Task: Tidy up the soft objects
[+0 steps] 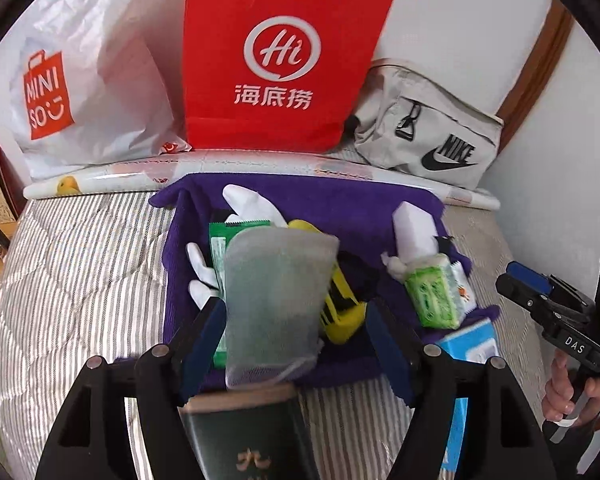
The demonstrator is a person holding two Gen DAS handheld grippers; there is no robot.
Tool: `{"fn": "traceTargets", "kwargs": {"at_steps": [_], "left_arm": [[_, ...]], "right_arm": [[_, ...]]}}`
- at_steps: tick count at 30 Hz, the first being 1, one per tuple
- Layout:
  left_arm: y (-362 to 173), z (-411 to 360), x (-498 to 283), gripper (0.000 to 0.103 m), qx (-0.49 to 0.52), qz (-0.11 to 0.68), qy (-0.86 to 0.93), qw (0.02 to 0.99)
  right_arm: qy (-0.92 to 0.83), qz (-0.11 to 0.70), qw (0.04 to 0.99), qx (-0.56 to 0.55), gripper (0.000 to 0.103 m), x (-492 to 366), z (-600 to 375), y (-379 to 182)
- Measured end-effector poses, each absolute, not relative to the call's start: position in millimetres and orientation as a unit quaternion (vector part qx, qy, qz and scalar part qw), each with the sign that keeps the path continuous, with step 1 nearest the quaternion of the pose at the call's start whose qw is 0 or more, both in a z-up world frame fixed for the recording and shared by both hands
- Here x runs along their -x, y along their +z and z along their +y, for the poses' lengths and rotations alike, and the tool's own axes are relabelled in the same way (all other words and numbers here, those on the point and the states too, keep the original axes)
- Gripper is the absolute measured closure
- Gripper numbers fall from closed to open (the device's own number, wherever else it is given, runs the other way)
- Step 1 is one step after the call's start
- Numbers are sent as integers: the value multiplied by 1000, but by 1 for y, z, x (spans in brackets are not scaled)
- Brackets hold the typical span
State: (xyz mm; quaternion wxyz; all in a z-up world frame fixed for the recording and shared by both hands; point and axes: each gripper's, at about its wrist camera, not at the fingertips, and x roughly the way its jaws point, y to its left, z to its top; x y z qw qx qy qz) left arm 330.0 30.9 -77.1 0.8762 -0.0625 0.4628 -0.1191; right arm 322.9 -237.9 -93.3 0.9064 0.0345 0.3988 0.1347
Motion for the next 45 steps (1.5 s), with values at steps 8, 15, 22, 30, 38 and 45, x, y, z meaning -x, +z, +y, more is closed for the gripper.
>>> {"fn": "traceTargets", "kwargs": {"at_steps": [8, 15, 22, 30, 38, 45], "left_arm": [[-54, 25, -284, 32, 49, 453, -106, 884], [-32, 12, -225, 19, 25, 440, -102, 892], [-11, 0, -163, 11, 3, 406, -90, 909], [-4, -4, -105, 7, 2, 382, -67, 922], [0, -4, -68, 7, 9, 365, -48, 930], [-1, 0, -45, 7, 27, 345, -21, 938]], "right_arm": [[131, 367, 921, -5, 32, -273, -223, -64], [106, 327, 938, 40, 15, -216, -201, -39], [100, 323, 941, 14, 7, -162, -203, -32], [99, 314, 944, -16, 1, -106, -208, -27], [93, 316, 944, -23, 0, -72, -210, -27], [81, 312, 947, -11, 1, -46, -211, -31]]}}
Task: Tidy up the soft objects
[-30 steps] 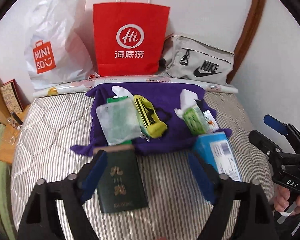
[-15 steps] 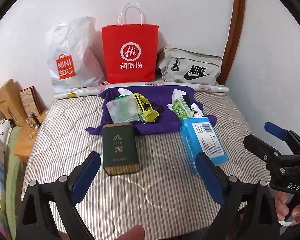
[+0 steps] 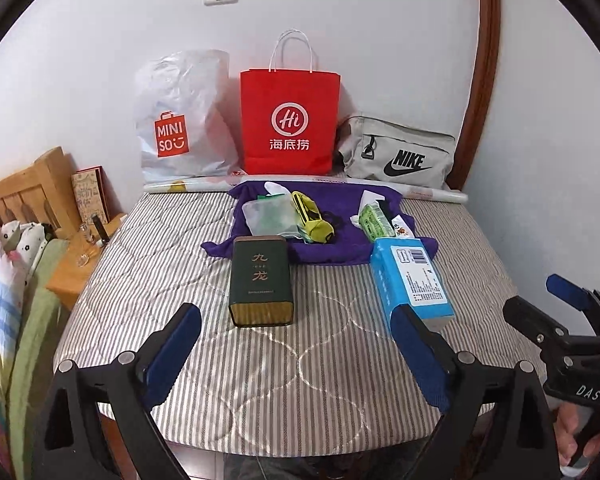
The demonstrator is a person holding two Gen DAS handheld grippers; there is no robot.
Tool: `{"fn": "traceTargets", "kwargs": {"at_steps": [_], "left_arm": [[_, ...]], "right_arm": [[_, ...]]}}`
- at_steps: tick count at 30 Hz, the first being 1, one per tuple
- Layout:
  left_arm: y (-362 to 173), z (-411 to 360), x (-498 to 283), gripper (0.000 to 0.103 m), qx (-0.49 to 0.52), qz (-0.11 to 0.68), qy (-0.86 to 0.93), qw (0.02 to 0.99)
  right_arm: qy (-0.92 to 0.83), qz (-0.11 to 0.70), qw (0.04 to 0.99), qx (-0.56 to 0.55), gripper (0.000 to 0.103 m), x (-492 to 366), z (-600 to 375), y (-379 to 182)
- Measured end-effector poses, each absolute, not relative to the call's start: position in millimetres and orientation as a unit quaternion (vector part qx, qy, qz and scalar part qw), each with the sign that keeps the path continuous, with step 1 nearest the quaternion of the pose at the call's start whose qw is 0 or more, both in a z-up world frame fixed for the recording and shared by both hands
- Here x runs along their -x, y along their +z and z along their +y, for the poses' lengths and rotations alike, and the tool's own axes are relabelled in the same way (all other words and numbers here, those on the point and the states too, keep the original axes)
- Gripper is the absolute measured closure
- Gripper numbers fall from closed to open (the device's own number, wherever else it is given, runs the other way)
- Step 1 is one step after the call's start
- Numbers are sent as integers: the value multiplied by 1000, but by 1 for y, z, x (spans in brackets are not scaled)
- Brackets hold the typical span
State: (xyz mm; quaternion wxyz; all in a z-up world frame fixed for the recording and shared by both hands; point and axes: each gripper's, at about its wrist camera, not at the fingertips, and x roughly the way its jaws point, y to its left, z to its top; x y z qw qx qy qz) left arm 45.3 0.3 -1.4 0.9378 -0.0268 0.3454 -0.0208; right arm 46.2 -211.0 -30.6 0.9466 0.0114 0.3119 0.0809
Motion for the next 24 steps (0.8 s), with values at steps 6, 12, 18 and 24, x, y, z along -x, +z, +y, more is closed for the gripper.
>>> {"fn": "traceTargets", "kwargs": {"at_steps": [6, 12, 18, 24], "left_arm": [[-5, -7, -28, 7, 25, 336, -29, 941], [-6, -11, -19, 7, 26, 333, -35, 942], [-6, -11, -14, 7, 25, 333, -33, 942], [-6, -11, -11, 7, 25, 331, -29, 943]], "right_arm": [[81, 308, 948, -15, 1, -30, -212, -29], [81, 306, 949, -14, 1, -19, -211, -29], [79, 302, 950, -15, 1, -12, -211, -27], [83, 299, 950, -14, 1, -7, -209, -26]]}}
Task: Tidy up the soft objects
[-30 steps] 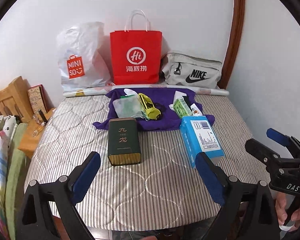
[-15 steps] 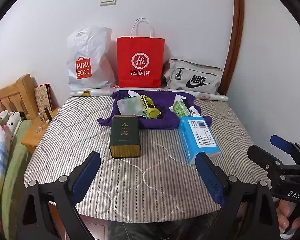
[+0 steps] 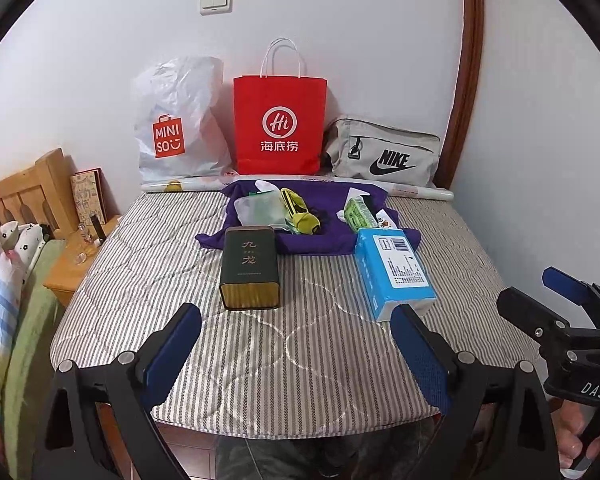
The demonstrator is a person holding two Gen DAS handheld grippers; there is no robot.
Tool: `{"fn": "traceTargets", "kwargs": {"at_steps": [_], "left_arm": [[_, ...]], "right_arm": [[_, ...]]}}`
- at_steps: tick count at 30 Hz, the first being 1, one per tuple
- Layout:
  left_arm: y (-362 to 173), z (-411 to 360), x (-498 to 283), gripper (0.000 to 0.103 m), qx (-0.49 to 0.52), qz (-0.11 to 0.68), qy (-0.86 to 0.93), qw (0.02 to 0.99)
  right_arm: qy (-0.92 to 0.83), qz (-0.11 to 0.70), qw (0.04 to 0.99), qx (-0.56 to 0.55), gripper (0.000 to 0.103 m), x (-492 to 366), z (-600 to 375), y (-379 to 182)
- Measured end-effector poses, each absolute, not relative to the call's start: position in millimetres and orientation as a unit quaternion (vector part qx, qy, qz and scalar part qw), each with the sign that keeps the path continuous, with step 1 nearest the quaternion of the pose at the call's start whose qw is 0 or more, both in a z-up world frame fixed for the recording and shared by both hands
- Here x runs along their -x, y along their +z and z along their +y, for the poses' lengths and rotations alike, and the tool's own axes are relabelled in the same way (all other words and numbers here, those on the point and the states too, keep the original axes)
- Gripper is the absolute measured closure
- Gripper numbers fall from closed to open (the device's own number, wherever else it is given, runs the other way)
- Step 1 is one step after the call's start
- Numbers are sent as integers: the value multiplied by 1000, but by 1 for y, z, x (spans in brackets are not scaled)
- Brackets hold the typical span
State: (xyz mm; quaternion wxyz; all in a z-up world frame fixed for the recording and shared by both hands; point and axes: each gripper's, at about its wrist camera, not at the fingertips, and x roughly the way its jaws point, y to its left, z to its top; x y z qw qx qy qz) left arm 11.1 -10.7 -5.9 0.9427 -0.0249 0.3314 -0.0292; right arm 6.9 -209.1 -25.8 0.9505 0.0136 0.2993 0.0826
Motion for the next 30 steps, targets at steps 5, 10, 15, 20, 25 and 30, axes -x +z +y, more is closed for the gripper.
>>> {"fn": "traceTargets", "kwargs": {"at_steps": [5, 10, 15, 20, 25, 30], "left_arm": [[-4, -9, -7, 7, 28, 330, -29, 943], [-3, -8, -5, 7, 28, 329, -31, 943], [-3, -7, -4, 7, 30, 329, -31, 943], [-2, -7, -3, 7, 29, 328, -31, 944], [-1, -7, -2, 7, 30, 327, -31, 944], [-1, -7, -2, 7, 29, 327, -31, 944]], "right_arm": [[83, 296, 951, -12, 1, -3, -208, -24], [88, 294, 952, -13, 0, 0, -206, -22], [89, 292, 952, -12, 1, 2, -205, -21], [90, 292, 952, -11, 0, 4, -204, -20], [93, 290, 952, -12, 1, 7, -204, -19], [94, 290, 952, -11, 1, 7, -204, -19]]}}
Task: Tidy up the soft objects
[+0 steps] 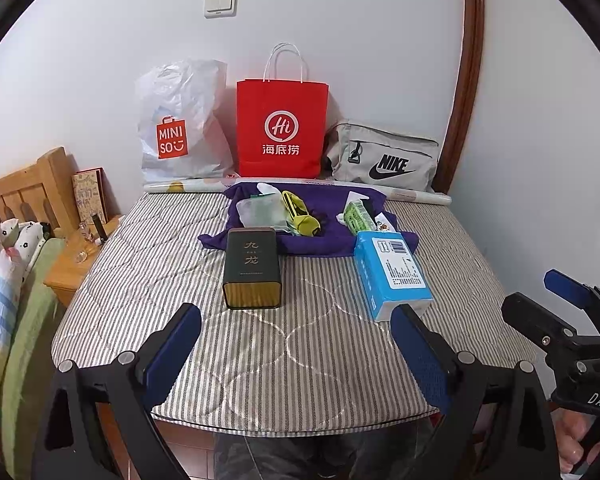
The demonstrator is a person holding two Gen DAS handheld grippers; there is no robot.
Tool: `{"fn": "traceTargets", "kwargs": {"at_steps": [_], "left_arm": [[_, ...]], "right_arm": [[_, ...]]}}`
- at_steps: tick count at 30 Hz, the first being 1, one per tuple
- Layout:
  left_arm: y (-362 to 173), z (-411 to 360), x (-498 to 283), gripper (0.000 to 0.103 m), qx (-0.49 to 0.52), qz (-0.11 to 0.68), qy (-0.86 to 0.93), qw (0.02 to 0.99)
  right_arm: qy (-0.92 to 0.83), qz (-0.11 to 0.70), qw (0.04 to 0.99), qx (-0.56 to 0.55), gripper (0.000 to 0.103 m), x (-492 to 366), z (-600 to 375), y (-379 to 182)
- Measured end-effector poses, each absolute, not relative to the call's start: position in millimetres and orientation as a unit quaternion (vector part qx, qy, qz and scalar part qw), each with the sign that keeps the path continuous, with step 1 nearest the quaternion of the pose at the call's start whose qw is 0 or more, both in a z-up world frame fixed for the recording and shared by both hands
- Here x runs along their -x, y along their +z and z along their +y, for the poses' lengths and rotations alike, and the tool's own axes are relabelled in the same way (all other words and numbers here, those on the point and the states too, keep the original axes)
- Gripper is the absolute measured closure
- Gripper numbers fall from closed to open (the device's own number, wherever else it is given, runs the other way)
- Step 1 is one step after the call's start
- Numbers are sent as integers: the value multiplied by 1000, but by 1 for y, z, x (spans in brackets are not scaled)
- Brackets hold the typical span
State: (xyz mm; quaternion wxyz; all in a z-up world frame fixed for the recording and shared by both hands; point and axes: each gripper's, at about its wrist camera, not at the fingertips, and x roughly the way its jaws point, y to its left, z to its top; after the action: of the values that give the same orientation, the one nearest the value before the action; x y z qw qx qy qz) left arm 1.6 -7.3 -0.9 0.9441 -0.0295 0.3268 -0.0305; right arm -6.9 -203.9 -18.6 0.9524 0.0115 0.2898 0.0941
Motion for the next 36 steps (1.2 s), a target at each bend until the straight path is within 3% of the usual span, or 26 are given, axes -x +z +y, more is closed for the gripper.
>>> {"fn": "traceTargets", "kwargs": {"at_steps": [36], "left_arm": [[0, -8, 0, 7, 30, 326, -31, 944]], "right_arm": [[98, 288, 953, -7, 1, 10, -203, -15]]}}
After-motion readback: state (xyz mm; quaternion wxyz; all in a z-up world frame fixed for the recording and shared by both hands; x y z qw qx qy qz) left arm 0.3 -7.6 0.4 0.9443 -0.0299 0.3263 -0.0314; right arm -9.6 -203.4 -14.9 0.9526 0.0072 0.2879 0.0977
